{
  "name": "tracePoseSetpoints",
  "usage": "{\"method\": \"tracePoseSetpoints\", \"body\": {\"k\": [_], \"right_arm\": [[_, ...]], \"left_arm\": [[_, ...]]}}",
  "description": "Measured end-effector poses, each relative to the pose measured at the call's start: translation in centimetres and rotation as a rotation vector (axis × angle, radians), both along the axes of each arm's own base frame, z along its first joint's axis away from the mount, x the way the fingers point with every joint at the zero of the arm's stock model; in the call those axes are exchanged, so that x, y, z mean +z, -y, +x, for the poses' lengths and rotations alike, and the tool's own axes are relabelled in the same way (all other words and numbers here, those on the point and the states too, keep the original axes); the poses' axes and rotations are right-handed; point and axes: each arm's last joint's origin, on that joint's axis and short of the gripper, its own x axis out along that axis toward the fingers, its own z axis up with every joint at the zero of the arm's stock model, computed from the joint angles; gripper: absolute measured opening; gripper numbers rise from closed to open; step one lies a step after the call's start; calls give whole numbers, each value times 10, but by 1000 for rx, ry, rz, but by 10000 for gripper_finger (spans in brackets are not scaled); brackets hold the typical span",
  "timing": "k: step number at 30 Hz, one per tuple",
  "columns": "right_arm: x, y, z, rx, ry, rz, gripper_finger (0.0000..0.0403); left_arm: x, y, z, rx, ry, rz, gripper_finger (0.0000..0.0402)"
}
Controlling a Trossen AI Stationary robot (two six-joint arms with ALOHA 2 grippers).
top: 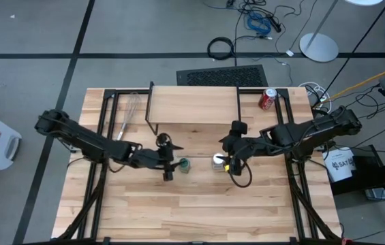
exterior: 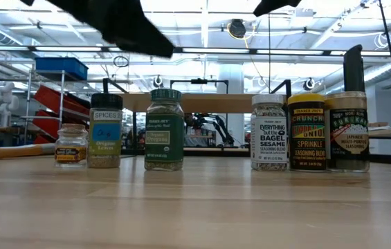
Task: Shelf spices
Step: Remove the green seasoning bottle from the shelf, then adjust the seasoning bottles on the table
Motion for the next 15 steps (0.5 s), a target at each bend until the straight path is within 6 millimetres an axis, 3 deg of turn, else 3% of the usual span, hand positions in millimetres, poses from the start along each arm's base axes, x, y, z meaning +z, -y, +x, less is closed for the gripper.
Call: {"method": "tracePoseSetpoints", "body": {"k": [7, 15], "right_arm": [[-3, -4, 2, 11, -4, -1, 263], [-27, -11, 22, 35, -95, -44, 263]], "left_arm": [[27, -8, -21, 42, 67, 4, 252], [41, -12, -35, 61, 94, 3, 252]]}}
